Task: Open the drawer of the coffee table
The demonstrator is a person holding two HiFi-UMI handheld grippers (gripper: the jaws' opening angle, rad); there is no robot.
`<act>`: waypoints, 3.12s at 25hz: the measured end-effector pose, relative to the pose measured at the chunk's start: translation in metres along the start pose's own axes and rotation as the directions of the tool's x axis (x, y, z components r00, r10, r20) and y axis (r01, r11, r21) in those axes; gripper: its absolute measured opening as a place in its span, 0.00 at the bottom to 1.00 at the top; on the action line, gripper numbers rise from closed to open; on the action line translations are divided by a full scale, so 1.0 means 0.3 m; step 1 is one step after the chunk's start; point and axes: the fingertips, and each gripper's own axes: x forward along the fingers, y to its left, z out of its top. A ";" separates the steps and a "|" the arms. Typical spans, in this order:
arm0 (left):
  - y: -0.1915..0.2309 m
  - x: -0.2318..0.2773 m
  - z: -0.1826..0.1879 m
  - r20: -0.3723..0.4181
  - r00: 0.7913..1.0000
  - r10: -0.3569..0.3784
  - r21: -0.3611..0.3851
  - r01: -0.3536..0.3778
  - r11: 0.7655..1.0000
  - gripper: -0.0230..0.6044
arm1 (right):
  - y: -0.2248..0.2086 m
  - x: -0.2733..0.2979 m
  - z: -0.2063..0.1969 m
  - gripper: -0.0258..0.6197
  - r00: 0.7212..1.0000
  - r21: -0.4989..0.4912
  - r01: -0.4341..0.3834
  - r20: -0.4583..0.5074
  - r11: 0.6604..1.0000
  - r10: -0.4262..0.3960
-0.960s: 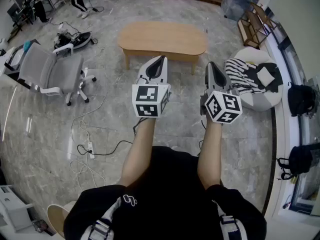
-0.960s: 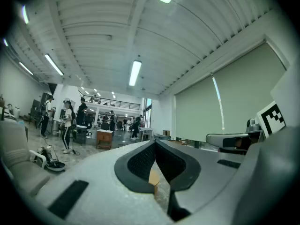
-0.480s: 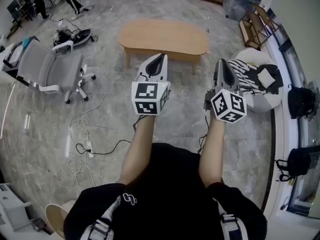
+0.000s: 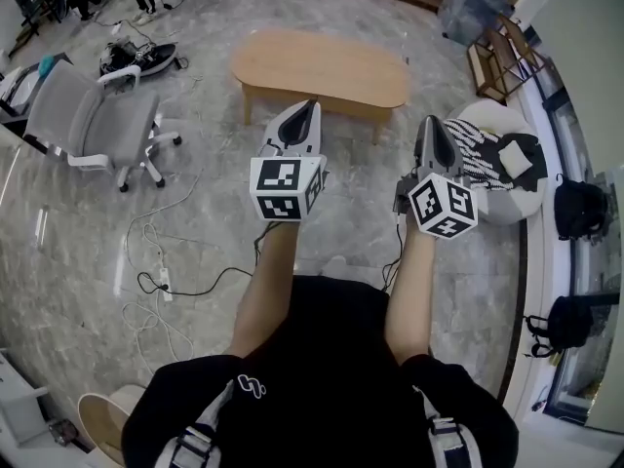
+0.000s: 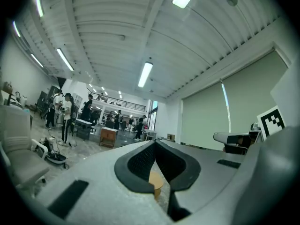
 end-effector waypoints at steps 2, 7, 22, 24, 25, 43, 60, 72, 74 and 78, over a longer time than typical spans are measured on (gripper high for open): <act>0.015 0.001 -0.023 -0.004 1.000 0.000 -0.014 0.000 1.000 0.05 | 0.002 0.001 -0.015 0.06 1.000 -0.010 0.004 -0.008 1.000 -0.004; 0.033 0.055 -0.080 -0.010 1.000 -0.011 -0.029 0.011 1.000 0.05 | -0.037 0.026 -0.057 0.06 1.000 -0.018 0.016 -0.015 1.000 -0.016; 0.097 0.350 -0.136 0.039 0.998 -0.045 0.005 0.045 0.999 0.05 | -0.163 0.333 -0.172 0.06 0.999 0.071 -0.033 0.028 0.997 0.031; 0.113 0.429 -0.139 0.042 0.998 -0.045 -0.002 0.045 0.999 0.05 | -0.183 0.406 -0.177 0.06 0.998 0.075 -0.050 0.026 0.996 0.049; 0.126 0.465 -0.145 0.041 0.998 -0.045 -0.008 0.045 0.999 0.05 | -0.194 0.437 -0.187 0.06 0.998 0.072 -0.056 0.019 0.996 0.054; 0.257 1.339 -0.309 -0.039 0.998 0.044 -0.045 -0.045 0.998 0.05 | -0.794 1.252 -0.409 0.06 0.992 0.164 -0.059 -0.096 0.985 0.076; 0.237 1.878 -0.375 -0.162 0.987 0.006 -0.040 -0.012 0.999 0.05 | -1.057 1.677 -0.519 0.06 0.987 0.285 -0.060 -0.128 0.957 0.100; 0.332 1.993 -0.649 -0.322 0.947 -0.006 -0.138 -0.041 0.990 0.05 | -1.063 1.695 -0.808 0.06 0.947 0.276 -0.004 -0.309 0.961 0.093; 0.349 1.991 -0.715 -0.357 0.934 -0.020 -0.150 -0.037 0.988 0.05 | -1.049 1.691 -0.872 0.06 0.935 0.271 0.011 -0.344 0.963 0.086; 0.361 1.966 -0.868 -0.429 0.902 -0.048 -0.185 -0.036 0.982 0.05 | -1.023 1.650 -1.008 0.06 0.911 0.273 0.040 -0.404 0.961 0.077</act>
